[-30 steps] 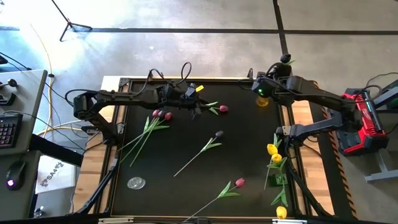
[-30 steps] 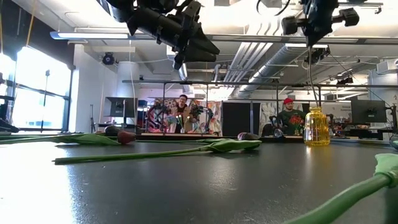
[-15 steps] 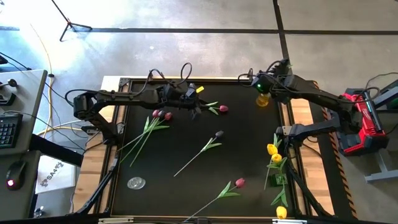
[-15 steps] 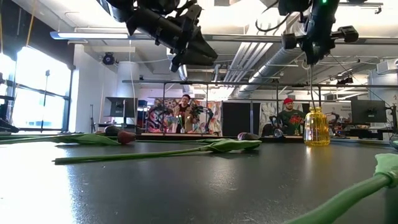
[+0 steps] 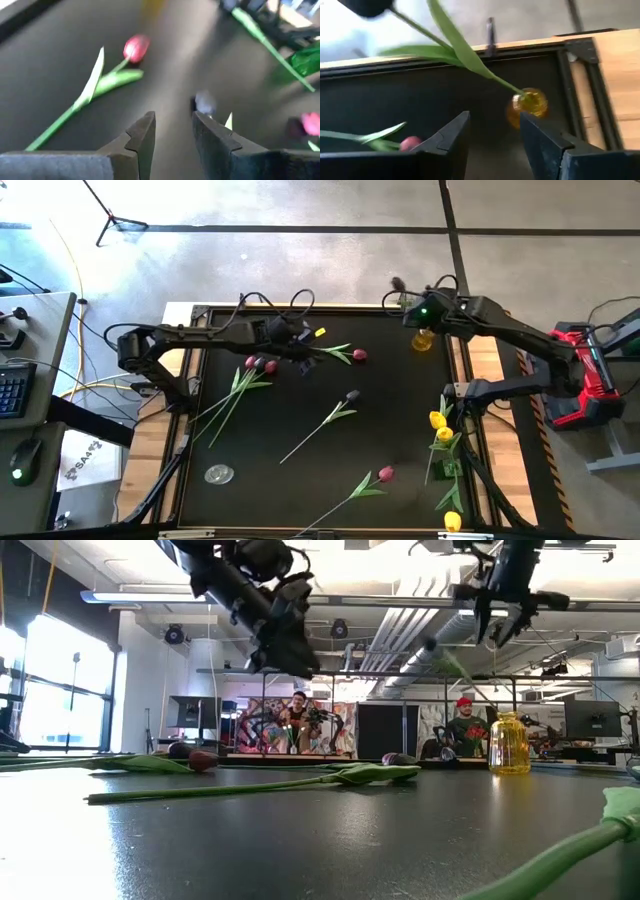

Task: Sort flowers into vase by color
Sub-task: Put the middle left black flower into the yellow vase

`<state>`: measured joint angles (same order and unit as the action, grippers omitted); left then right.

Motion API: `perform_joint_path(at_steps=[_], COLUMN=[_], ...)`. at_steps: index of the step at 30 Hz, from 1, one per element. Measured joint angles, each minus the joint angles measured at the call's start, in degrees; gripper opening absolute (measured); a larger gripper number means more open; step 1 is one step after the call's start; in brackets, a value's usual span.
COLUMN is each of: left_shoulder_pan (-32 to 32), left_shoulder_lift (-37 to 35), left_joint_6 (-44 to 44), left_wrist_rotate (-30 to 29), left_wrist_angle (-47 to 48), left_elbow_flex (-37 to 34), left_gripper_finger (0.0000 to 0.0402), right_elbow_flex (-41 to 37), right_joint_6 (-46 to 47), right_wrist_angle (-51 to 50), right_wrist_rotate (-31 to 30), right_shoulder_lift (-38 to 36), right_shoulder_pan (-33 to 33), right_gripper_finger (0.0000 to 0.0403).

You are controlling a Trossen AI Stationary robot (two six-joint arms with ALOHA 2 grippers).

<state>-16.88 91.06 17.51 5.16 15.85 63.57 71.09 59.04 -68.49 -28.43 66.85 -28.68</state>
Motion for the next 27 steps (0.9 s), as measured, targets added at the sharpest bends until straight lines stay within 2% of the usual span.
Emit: perform_joint_path(at_steps=[4, 9, 14, 16, 22, 27], left_shoulder_pan=[-0.29, -0.38, 0.64, 0.85, -0.40, -0.90], left_shoulder_lift=[-1.05, -1.04, -1.07, -1.13, -1.09, -1.07], left_joint_6=[3.54, 8.47, 12.14, 12.29, 14.94, 17.84], left_wrist_rotate=[-4.81, -12.98, -20.22, -21.59, -17.45, -17.33], left_wrist_angle=[9.79, 29.28, 41.20, 41.85, 38.72, 38.76], left_elbow_flex=[0.05, -0.02, -0.01, -0.64, -7.13, -10.77], left_gripper_finger=[0.0117, 0.0117, 0.0117, 0.0117, 0.0117, 0.0117], right_elbow_flex=[2.83, 4.42, 4.48, 4.41, 1.97, 1.16], right_joint_6=[-3.77, -6.69, -8.55, -8.56, -7.99, -6.99], right_wrist_angle=[3.26, 12.74, 17.31, 17.38, 19.18, 19.93], right_wrist_rotate=[0.43, -0.45, -0.30, -0.44, -0.50, -0.51], right_shoulder_lift=[-1.64, -5.61, -7.42, -7.14, -6.32, -6.37], right_shoulder_pan=[4.38, 10.66, 15.44, 17.18, 21.63, 23.90], right_gripper_finger=[0.0161, 0.0161, 0.0161, 0.0161, 0.0161, 0.0161])
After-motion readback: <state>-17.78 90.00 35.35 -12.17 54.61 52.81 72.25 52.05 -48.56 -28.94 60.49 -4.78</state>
